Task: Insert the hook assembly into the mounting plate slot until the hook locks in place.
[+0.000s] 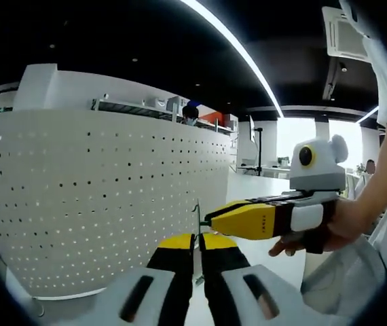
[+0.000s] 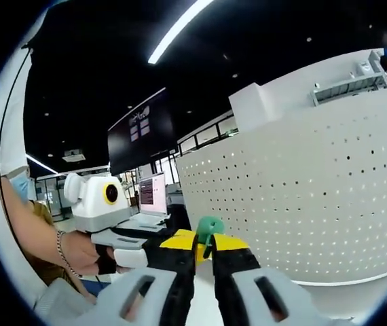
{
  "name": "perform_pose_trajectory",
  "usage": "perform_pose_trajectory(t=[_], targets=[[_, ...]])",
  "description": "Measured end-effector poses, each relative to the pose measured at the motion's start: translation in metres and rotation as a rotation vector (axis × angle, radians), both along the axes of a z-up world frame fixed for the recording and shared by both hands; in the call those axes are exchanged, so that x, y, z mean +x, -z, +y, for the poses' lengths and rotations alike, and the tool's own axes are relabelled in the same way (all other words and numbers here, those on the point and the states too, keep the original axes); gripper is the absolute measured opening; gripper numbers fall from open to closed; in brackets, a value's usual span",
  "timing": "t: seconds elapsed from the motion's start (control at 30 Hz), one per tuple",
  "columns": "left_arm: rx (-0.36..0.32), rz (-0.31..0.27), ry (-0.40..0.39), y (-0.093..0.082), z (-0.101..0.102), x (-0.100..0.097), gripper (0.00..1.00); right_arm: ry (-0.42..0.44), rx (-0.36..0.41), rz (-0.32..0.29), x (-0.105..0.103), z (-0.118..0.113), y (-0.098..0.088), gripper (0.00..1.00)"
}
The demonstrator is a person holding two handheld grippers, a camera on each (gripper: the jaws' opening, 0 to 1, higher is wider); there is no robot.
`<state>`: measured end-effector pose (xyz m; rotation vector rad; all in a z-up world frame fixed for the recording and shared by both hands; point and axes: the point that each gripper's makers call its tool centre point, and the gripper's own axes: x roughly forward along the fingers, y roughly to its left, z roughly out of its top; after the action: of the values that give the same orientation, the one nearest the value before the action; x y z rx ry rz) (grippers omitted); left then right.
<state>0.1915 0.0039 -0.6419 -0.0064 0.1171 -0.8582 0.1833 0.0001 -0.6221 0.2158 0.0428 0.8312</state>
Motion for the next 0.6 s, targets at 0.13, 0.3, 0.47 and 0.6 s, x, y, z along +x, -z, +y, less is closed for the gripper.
perform_pose_trajectory(t=[0.13, 0.3, 0.47, 0.6], targets=[[-0.011, 0.004, -0.006, -0.001, 0.0006, 0.0, 0.03, 0.008, -0.002, 0.004, 0.0016, -0.0003, 0.001, 0.03], [-0.019, 0.005, -0.011, -0.0023, -0.0001, 0.0001, 0.03, 0.017, -0.006, -0.001, 0.0028, -0.0001, -0.0001, 0.03], [-0.039, 0.01, -0.019, -0.004, -0.002, 0.0004, 0.03, 0.031, 0.017, 0.0, 0.0036, -0.001, -0.0033, 0.02], [-0.03, 0.013, -0.021, -0.0022, -0.0015, -0.0005, 0.03, 0.024, 0.014, 0.014, 0.003, -0.0007, -0.0016, 0.01]])
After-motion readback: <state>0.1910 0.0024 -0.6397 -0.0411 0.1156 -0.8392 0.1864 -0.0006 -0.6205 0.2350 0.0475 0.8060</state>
